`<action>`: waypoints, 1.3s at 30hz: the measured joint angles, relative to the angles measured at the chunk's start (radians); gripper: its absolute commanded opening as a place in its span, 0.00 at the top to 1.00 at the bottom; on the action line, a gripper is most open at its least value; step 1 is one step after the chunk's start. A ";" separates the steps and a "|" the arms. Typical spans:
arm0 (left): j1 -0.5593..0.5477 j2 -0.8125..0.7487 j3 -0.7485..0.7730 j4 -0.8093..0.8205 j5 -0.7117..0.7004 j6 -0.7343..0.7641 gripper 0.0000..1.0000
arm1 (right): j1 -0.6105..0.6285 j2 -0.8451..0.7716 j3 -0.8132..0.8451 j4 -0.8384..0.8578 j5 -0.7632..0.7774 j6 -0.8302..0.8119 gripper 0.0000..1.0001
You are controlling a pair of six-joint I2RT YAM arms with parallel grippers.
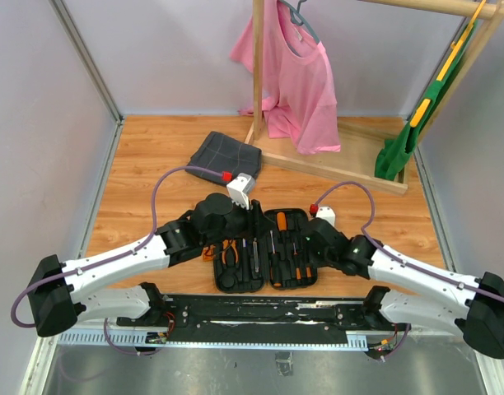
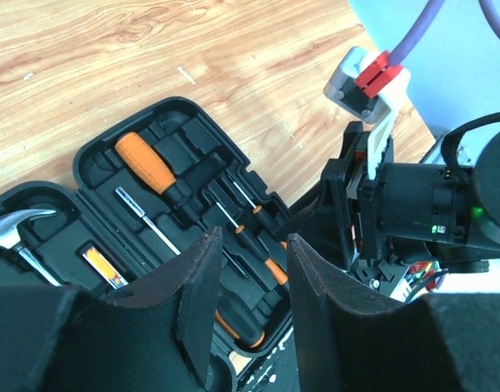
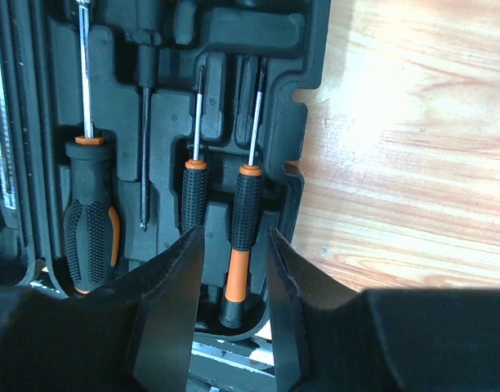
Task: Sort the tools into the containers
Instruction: Place the screwdriver in the storage box.
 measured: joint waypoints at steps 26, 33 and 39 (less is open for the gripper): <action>0.000 0.003 -0.012 0.006 -0.009 -0.002 0.59 | -0.005 0.158 0.141 -0.094 0.000 -0.034 0.82; 0.000 0.003 -0.012 0.005 -0.016 -0.002 0.59 | -0.029 0.216 0.155 -0.099 0.001 -0.045 0.83; 0.002 0.003 -0.012 0.005 -0.016 -0.002 0.59 | -0.032 0.236 0.158 -0.098 0.002 -0.056 0.84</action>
